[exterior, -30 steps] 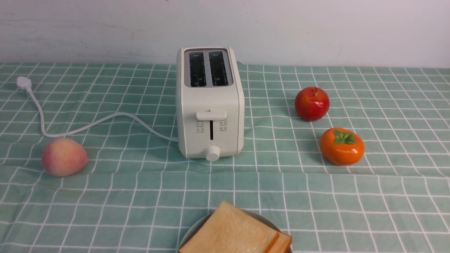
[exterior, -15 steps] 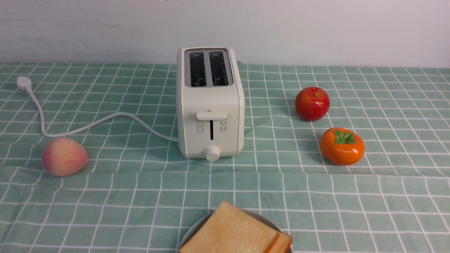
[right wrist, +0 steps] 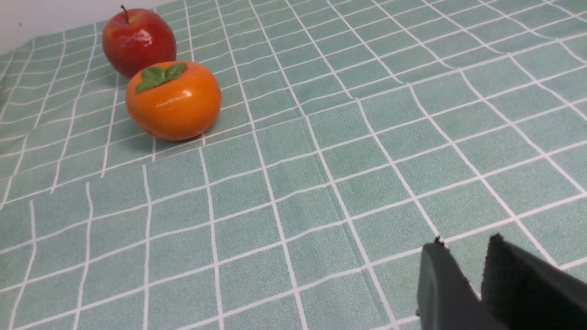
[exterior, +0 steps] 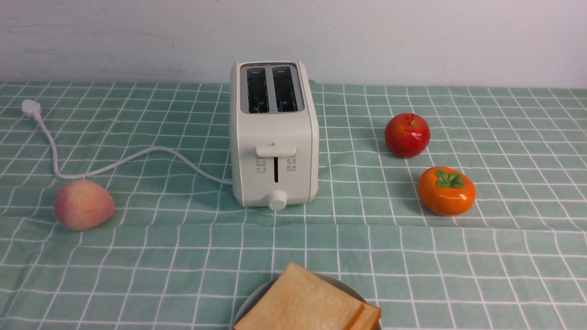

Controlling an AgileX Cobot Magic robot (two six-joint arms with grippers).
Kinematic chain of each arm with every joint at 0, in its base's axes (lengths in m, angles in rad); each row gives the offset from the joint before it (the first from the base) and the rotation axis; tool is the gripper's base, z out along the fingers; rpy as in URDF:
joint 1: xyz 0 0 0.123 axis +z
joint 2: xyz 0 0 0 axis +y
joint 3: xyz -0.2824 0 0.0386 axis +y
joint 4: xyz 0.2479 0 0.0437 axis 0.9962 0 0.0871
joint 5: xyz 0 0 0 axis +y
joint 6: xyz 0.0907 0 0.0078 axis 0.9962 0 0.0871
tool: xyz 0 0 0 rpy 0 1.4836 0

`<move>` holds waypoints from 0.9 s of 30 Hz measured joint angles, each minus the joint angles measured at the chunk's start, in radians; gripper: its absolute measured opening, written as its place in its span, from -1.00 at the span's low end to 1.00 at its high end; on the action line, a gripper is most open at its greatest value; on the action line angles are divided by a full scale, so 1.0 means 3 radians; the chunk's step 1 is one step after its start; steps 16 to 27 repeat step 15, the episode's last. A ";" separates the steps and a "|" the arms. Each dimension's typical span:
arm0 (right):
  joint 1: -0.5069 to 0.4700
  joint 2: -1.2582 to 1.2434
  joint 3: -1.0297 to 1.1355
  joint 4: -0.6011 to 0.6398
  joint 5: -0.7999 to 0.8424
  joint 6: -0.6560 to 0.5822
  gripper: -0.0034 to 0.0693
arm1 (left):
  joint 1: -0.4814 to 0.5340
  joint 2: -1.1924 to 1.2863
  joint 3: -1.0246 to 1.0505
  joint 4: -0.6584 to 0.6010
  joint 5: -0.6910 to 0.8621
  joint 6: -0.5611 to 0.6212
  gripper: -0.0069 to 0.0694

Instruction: Take toasted bread from bread machine on blue coffee table place on plate.

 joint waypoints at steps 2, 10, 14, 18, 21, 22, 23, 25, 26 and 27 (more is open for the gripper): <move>0.0000 0.0000 0.0000 0.0000 0.0000 0.0003 -0.50 | 0.0000 0.0000 0.0000 0.0000 0.0000 0.0000 -0.63; -0.0006 0.0000 0.0000 0.0000 0.0000 0.0008 -0.47 | 0.0000 0.0000 0.0000 0.0000 0.0000 0.0000 -0.63; -0.0017 0.0000 0.0000 0.0000 0.0000 0.0011 -0.46 | 0.0000 0.0000 0.0000 0.0000 0.0000 0.0000 -0.62; -0.0017 0.0000 0.0000 0.0000 0.0000 0.0011 -0.46 | 0.0000 0.0000 0.0000 0.0000 0.0000 0.0000 -0.62; -0.0017 0.0000 0.0000 0.0000 0.0000 0.0011 -0.46 | 0.0000 0.0000 0.0000 0.0000 0.0000 0.0000 -0.62; -0.0017 0.0000 0.0000 0.0000 0.0000 0.0011 -0.46 | 0.0000 0.0000 0.0000 0.0000 0.0000 0.0000 -0.62; -0.0017 0.0000 0.0000 0.0000 0.0000 0.0011 -0.46 | 0.0000 0.0000 0.0000 0.0000 0.0000 0.0000 -0.62; -0.0017 0.0000 0.0000 0.0000 0.0000 0.0011 -0.46 | 0.0000 0.0000 0.0000 0.0000 0.0000 0.0000 -0.62; -0.0017 0.0000 0.0000 0.0000 0.0000 0.0011 -0.46 | 0.0000 0.0000 0.0000 0.0000 0.0000 0.0000 -0.62; -0.0017 0.0000 0.0000 0.0000 0.0000 0.0011 -0.46 | 0.0000 0.0000 0.0000 0.0000 0.0000 0.0000 -0.62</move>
